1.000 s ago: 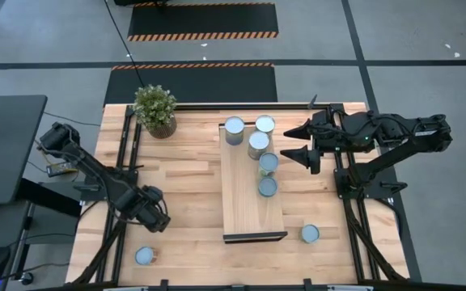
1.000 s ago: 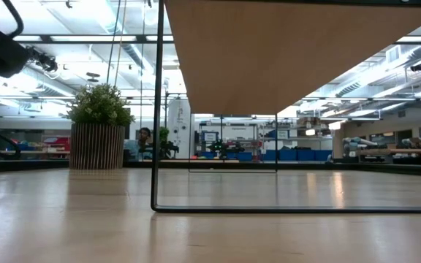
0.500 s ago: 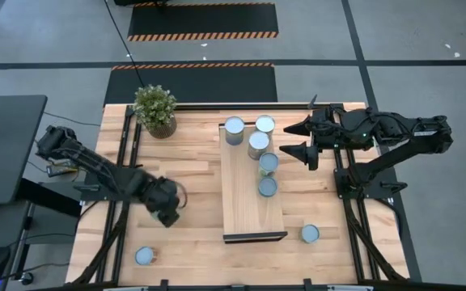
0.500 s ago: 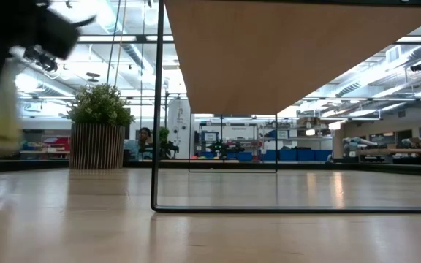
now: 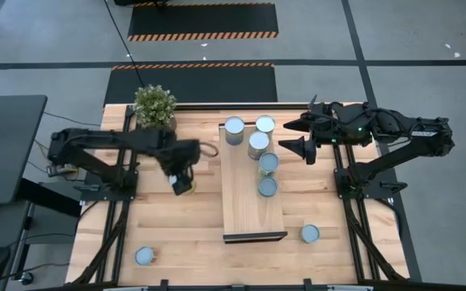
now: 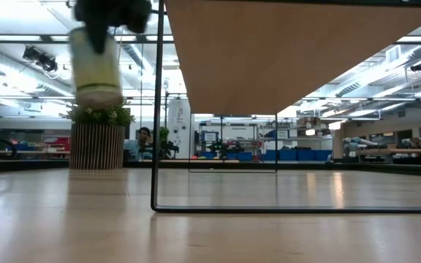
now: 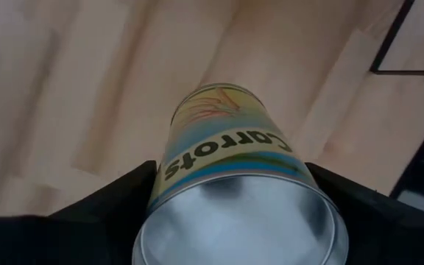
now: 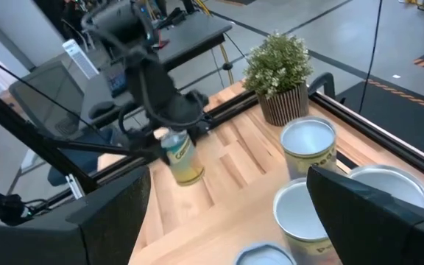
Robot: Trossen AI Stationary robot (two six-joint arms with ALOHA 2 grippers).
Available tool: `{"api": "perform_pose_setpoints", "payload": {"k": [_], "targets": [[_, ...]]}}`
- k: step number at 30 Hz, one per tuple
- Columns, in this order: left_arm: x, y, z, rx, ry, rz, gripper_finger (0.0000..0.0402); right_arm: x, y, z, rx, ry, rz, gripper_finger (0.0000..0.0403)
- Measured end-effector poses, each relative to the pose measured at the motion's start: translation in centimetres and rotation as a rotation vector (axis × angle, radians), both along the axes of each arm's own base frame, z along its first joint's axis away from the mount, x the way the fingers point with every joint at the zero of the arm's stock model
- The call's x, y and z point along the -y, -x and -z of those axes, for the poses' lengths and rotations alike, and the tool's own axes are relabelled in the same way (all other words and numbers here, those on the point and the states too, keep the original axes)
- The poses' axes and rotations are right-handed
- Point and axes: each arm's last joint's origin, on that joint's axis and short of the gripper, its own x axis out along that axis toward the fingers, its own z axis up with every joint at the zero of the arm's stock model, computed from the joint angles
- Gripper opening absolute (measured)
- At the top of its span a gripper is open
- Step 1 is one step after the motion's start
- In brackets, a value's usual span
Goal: Pick and place cans onto a shelf
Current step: Put the canned carrots on the shelf
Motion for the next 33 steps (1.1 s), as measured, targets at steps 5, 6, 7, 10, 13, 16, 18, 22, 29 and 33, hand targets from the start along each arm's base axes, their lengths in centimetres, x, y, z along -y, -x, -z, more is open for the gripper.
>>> {"api": "perform_pose_setpoints", "payload": {"k": [5, 6, 7, 10, 13, 16, 18, 22, 29, 33], "targets": [[-2.3, -3.1, -2.1, 0.003, -0.044, 0.101, 0.0310, 0.3, 0.0, 0.4, -0.043, 0.003, 0.018, 0.0373], [-2.7, -3.6, -2.6, 0.010, -0.050, 0.112, 0.0310, 0.4, 0.1, 0.5, -0.050, 0.000, 0.020, 0.0373], [-3.1, -4.1, -3.0, 0.017, -0.056, 0.122, 0.0310, 0.4, 0.1, 0.5, -0.052, -0.003, 0.021, 0.0373], [-4.0, -5.5, -4.5, 0.041, -0.098, 0.152, 0.0311, 0.4, 0.1, 0.6, -0.059, -0.005, 0.022, 0.0373], [-4.6, -6.8, -6.0, 0.080, -0.153, 0.169, 0.0311, 0.4, 0.1, 0.6, -0.063, -0.005, 0.022, 0.0373], [-4.9, -7.7, -7.6, 0.134, -0.214, 0.183, 0.0311, 0.4, 0.1, 0.6, -0.067, -0.002, 0.029, 0.0373], [-5.0, -8.4, -8.3, 0.163, -0.254, 0.195, 0.0311, 0.4, 0.1, 0.6, -0.067, -0.001, 0.029, 0.0373], [-5.3, -9.9, -8.0, 0.185, -0.283, 0.208, 0.0311, 0.4, 0.1, 0.6, -0.066, 0.000, 0.030, 0.0373], [-4.9, -12.6, -5.3, 0.144, -0.290, 0.290, 0.0311, 0.4, 0.1, 0.6, -0.063, -0.001, 0.031, 0.0373], [-4.1, -13.2, -4.7, 0.136, -0.316, 0.373, 0.0314, 0.4, 0.1, 0.5, -0.053, -0.002, 0.032, 0.0373]]}}
